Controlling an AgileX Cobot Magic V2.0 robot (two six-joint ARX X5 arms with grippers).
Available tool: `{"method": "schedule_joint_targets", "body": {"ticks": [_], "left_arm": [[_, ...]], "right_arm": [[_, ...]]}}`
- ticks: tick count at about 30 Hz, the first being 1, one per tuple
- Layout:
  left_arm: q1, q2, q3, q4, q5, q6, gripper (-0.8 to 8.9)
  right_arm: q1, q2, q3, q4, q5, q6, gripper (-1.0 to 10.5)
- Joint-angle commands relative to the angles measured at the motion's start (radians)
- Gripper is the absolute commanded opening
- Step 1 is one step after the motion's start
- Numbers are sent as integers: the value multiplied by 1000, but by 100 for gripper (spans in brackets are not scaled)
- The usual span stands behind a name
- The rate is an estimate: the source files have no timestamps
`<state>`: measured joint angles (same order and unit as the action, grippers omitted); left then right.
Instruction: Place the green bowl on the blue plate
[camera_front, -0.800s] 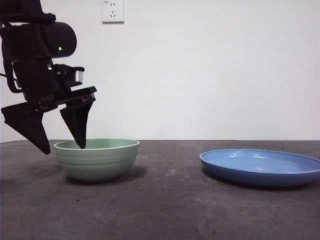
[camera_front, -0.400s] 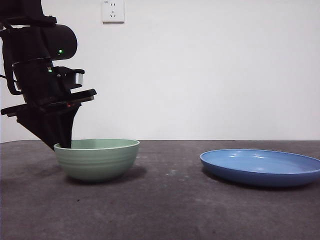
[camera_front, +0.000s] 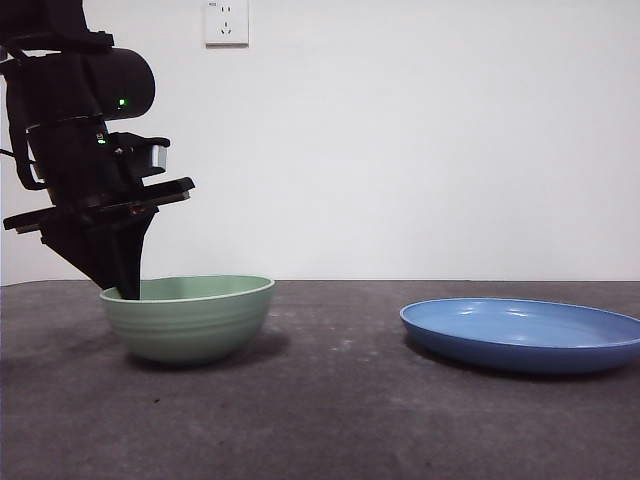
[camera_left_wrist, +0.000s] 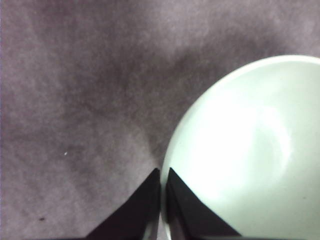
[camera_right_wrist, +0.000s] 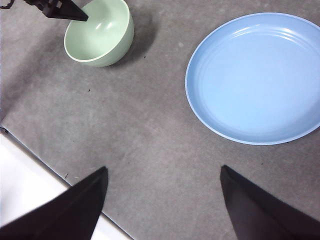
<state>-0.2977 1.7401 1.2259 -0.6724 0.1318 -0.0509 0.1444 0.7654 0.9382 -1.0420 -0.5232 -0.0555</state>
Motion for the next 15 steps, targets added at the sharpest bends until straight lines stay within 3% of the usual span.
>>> {"method": "schedule_joint_targets", "body": {"ticks": [1, 8, 15], "left_arm": [[-4, 10, 26, 17, 33, -42, 15], [-41, -35, 61, 10, 59, -94, 15], [-163, -36, 165, 35, 61, -127, 15]], "right_arm": [[4, 4, 21, 9, 0, -1, 361], [4, 4, 21, 10, 0, 0, 361], [4, 4, 21, 10, 0, 3, 361]]}}
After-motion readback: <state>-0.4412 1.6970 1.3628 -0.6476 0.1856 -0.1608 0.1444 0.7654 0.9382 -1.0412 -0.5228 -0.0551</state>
